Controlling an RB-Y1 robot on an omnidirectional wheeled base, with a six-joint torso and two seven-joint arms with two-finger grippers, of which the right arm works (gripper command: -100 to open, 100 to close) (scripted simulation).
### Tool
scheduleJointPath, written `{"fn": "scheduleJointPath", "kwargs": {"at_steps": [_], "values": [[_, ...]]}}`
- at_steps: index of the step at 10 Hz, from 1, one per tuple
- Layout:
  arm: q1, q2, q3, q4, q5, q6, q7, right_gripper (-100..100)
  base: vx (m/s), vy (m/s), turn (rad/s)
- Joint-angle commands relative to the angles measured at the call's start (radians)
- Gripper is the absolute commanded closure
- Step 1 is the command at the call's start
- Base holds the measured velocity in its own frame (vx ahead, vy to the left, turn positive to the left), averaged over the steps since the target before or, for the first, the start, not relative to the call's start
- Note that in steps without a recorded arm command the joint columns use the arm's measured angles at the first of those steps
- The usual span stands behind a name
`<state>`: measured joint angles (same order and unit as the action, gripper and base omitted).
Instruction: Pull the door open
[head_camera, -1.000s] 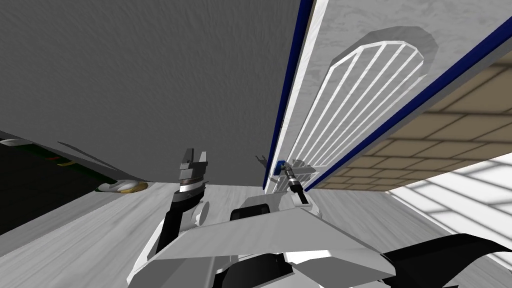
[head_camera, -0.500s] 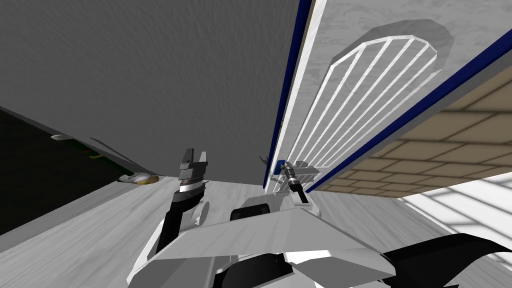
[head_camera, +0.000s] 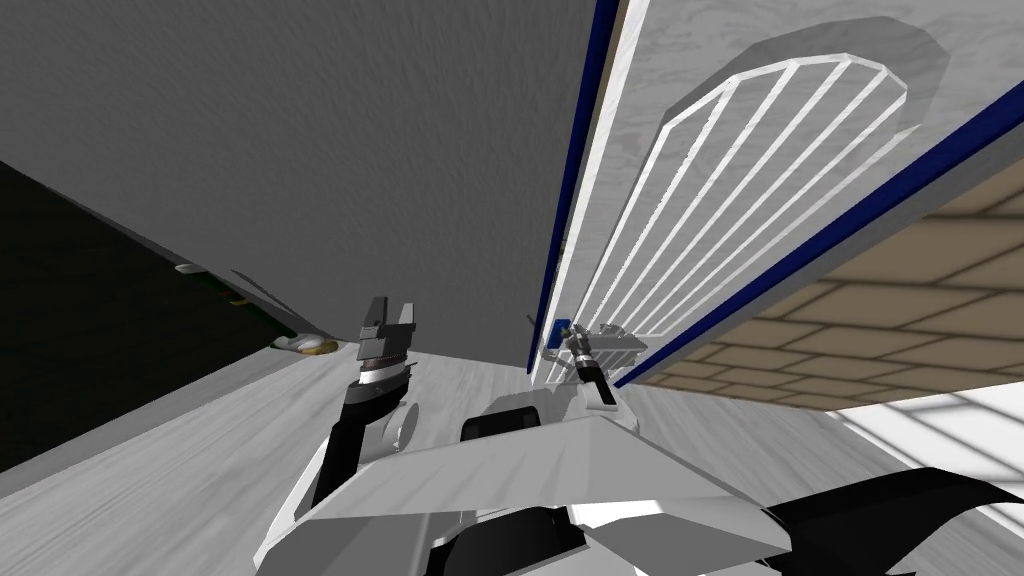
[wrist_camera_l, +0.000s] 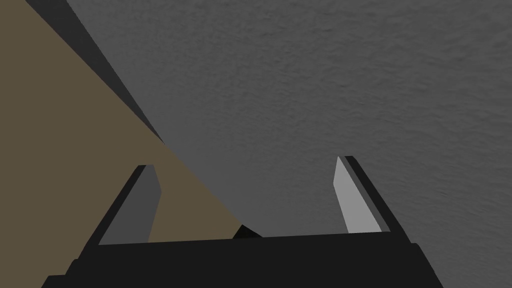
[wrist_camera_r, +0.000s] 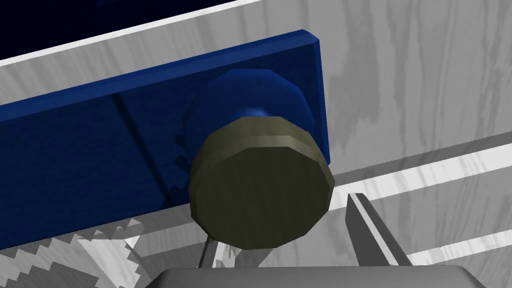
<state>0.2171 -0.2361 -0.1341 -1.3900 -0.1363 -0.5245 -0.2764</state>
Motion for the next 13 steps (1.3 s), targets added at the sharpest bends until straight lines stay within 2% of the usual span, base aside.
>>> {"fn": "scheduleJointPath", "kwargs": {"at_steps": [1, 3, 5, 6, 10, 12, 13], "values": [[-0.013, 0.003, 0.023, -0.018, -0.05, -0.005, -0.049, 100, -0.067, -0.036, 0.095], [-0.016, 0.001, 0.033, -0.018, -0.102, 0.003, -0.084, 100, -0.089, -0.036, 0.114], [-0.02, -0.004, 0.052, -0.019, -0.171, 0.017, -0.145, 100, -0.083, -0.043, 0.128], [-0.02, -0.004, 0.052, -0.019, -0.19, 0.017, -0.154, 100, -0.068, -0.034, 0.07], [-0.02, -0.004, 0.052, -0.019, -0.19, 0.017, -0.154, 100, -0.003, 0.004, -0.009], [-0.025, -0.009, 0.071, -0.02, -0.265, 0.031, -0.214, 100, -0.063, -0.03, 0.12], [-0.025, -0.009, 0.071, -0.02, -0.275, 0.031, -0.222, 100, -0.078, -0.037, 0.097]]}}
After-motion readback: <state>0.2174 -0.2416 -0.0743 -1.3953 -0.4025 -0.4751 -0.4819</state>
